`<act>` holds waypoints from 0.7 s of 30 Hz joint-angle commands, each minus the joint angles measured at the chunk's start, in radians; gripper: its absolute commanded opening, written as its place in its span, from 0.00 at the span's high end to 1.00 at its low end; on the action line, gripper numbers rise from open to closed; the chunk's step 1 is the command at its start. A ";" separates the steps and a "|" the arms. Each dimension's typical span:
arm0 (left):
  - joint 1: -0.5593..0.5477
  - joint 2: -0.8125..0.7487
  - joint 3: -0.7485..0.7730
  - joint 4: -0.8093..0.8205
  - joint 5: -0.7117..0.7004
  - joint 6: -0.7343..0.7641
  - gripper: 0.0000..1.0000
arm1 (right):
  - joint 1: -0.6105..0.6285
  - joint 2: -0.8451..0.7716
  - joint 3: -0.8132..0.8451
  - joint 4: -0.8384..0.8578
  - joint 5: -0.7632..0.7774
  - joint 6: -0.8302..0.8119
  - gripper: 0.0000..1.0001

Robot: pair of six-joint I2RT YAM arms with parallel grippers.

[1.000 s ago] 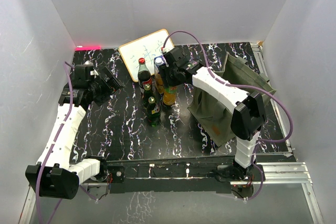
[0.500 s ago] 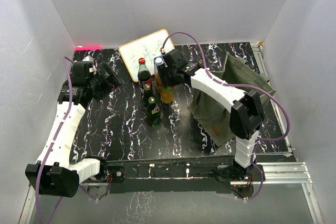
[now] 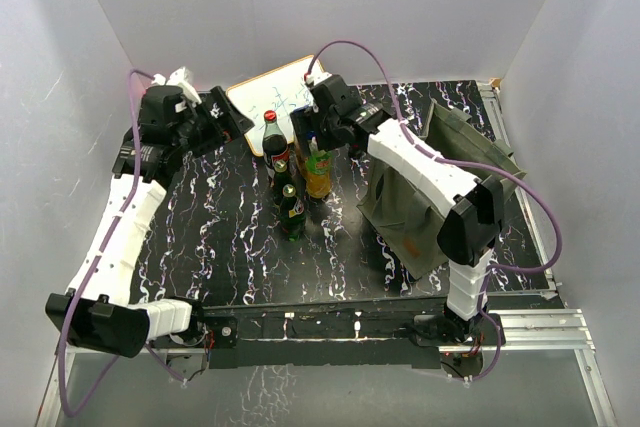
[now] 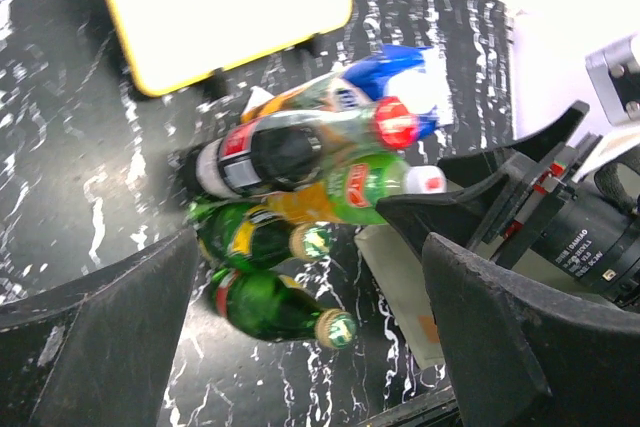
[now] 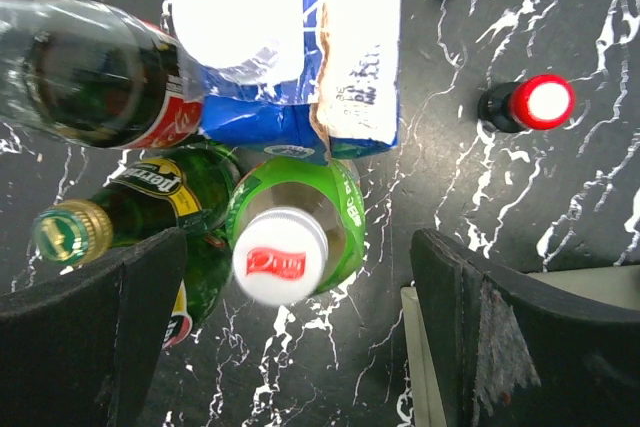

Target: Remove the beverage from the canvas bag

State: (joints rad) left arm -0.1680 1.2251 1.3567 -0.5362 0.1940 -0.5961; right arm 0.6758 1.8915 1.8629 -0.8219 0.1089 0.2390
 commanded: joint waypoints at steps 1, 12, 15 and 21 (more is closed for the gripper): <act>-0.121 0.028 0.103 0.088 -0.037 0.039 0.09 | 0.003 -0.120 0.135 -0.082 0.074 0.006 0.02; -0.210 -0.011 0.211 0.326 -0.076 0.130 0.09 | 0.003 -0.637 -0.005 0.001 0.203 -0.052 0.02; -0.211 -0.065 0.198 0.356 -0.121 0.153 0.08 | 0.003 -0.775 -0.014 0.015 0.208 -0.019 0.02; -0.212 -0.187 0.155 0.342 -0.181 0.162 0.03 | 0.004 -0.950 -0.020 -0.055 0.313 0.210 0.02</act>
State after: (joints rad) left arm -0.3752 1.1389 1.5200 -0.2218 0.0658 -0.4721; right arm 0.6777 0.9817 1.8629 -0.8555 0.3271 0.2878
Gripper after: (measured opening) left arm 0.958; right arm 0.982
